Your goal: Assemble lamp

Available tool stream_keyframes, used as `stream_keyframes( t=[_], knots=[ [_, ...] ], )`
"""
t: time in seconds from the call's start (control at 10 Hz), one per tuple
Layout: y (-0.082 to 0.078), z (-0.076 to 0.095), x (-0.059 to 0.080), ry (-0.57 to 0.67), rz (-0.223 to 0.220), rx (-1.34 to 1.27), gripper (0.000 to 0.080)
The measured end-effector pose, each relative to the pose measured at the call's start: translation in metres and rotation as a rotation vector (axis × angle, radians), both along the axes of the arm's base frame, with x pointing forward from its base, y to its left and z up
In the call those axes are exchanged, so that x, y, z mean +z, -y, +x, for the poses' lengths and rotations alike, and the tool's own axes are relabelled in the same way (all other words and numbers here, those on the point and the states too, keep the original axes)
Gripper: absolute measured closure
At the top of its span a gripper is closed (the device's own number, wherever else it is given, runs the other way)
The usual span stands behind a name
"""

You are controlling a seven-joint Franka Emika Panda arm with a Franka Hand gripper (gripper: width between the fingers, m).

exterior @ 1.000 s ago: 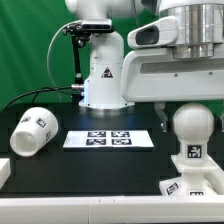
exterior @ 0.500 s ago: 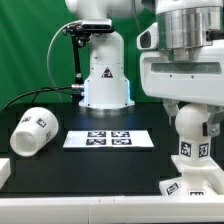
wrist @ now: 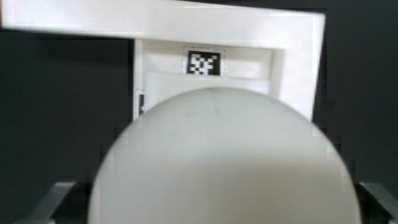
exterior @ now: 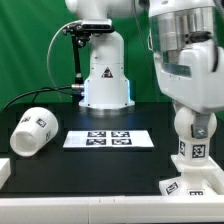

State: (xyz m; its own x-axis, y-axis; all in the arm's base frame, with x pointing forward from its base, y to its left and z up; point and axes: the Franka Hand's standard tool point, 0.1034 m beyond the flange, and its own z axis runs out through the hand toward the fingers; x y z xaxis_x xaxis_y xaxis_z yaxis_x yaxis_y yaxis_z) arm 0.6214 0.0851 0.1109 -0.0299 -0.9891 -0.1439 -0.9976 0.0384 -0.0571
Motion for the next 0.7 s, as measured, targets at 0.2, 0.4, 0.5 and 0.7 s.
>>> stream_keyframes(
  t=[0.2,0.4,0.5,0.7],
  knots=[
    [-0.0007,0.0028,0.0013,-0.030,0.056,-0.337,0.0225],
    [-0.0021,0.0032,0.0022,-0.026,0.074,-0.475,0.0225],
    [-0.0032,0.0039,0.0030,-0.025,0.077,-0.481,0.0225],
    [-0.0035,0.0041,0.0030,-0.023,0.079,-0.468,0.0200]
  ],
)
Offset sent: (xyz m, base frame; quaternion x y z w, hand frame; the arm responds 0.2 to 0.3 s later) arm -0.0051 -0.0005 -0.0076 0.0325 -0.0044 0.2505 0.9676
